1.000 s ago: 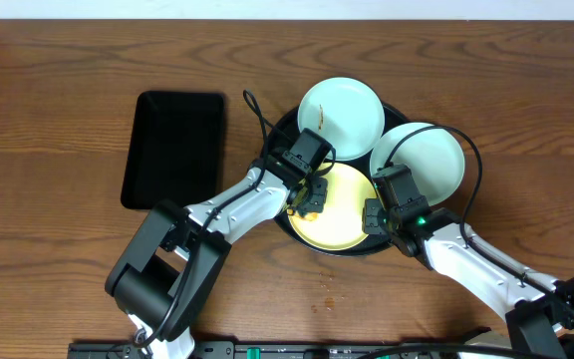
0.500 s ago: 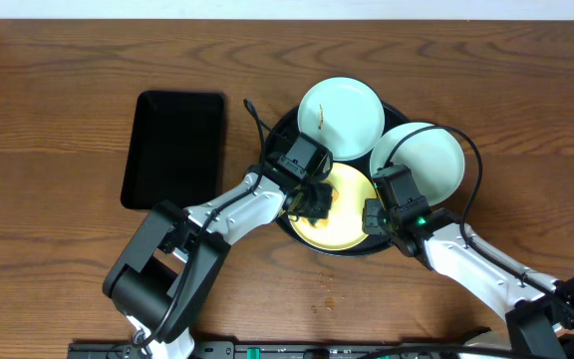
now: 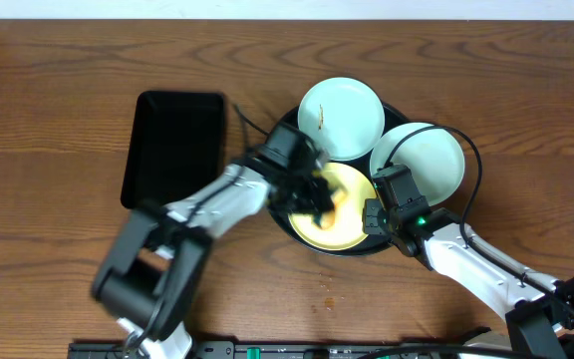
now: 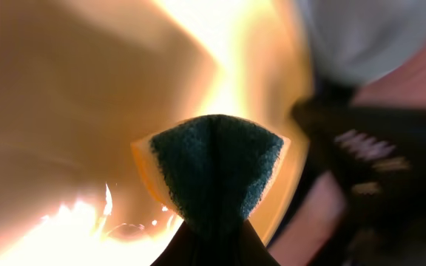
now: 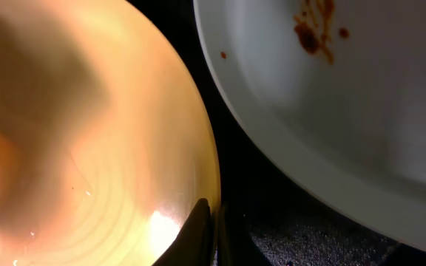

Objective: Clean dirty plates on tray and stack at the side
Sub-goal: 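Wipe the yellow plate's stain with the sponge in the left gripper, then return the sponge with the left gripper to the black tray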

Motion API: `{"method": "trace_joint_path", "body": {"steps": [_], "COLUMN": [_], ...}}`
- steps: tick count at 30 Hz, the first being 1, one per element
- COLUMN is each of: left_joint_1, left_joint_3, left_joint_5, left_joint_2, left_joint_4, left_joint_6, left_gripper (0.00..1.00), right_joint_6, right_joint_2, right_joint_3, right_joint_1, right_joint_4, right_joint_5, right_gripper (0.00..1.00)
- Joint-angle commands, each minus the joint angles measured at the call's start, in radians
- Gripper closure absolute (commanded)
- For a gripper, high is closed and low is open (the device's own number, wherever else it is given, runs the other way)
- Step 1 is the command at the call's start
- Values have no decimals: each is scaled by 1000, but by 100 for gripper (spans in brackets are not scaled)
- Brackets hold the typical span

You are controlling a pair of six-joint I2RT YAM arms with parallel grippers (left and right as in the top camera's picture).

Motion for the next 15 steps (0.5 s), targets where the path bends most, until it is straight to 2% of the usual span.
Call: {"method": "trace_joint_path", "body": {"steps": [1, 3, 5, 10, 13, 15], "left_joint_1": [93, 159, 219, 348, 399, 422], "left_joint_3": [72, 72, 72, 72, 63, 48], "left_joint_5": [44, 32, -17, -315, -529, -621], "left_joint_2": [-151, -218, -266, -307, -298, -291], "left_joint_4": [10, 8, -17, -185, -278, -299], "left_joint_6": [-9, -8, 5, 71, 71, 71], "left_gripper": [92, 92, 92, 92, 92, 92], "right_joint_6": [0, 0, 0, 0, 13, 31], "right_joint_2": [9, 9, 9, 9, 9, 9], "right_joint_3": [-8, -8, -8, -9, -15, -18], "right_joint_1": [5, 5, 5, 5, 5, 5], "right_joint_4": [-1, -1, -2, -5, -3, -4], "right_joint_5": [-15, -16, -16, -16, -34, -38], "right_gripper": [93, 91, 84, 69, 68, 72]}}
